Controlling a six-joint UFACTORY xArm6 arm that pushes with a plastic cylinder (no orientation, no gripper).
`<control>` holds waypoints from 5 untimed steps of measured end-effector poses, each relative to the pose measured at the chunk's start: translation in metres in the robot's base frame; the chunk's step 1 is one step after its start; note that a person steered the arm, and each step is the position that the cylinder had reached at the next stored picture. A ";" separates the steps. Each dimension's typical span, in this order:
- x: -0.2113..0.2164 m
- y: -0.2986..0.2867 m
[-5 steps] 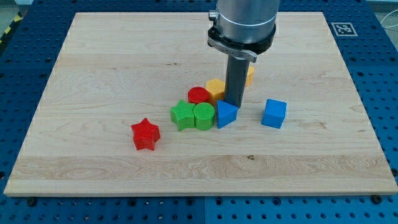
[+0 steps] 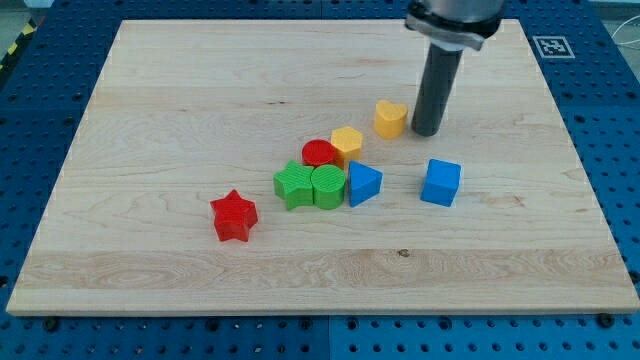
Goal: Slide blue cube to the right side of blue triangle
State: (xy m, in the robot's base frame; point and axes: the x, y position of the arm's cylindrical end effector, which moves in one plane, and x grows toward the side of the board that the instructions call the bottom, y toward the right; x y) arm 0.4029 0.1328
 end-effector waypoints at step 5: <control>0.081 0.061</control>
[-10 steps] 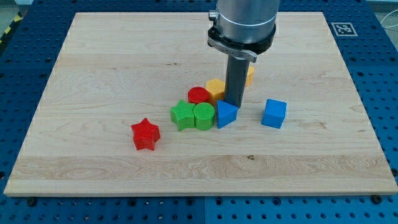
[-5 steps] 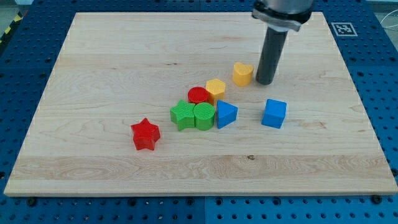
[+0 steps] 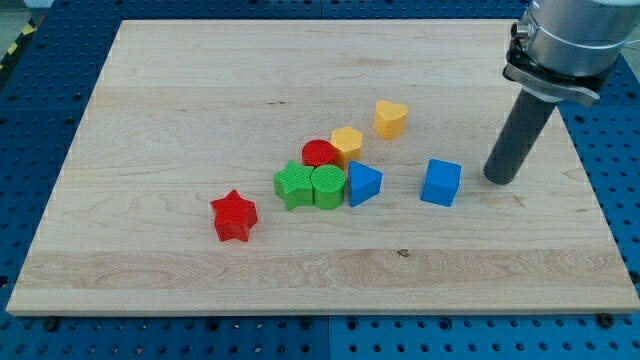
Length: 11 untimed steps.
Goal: Slide blue cube to the right side of blue triangle
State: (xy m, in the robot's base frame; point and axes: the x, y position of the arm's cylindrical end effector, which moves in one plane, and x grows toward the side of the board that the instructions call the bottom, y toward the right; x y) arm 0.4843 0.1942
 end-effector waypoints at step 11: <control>-0.006 -0.072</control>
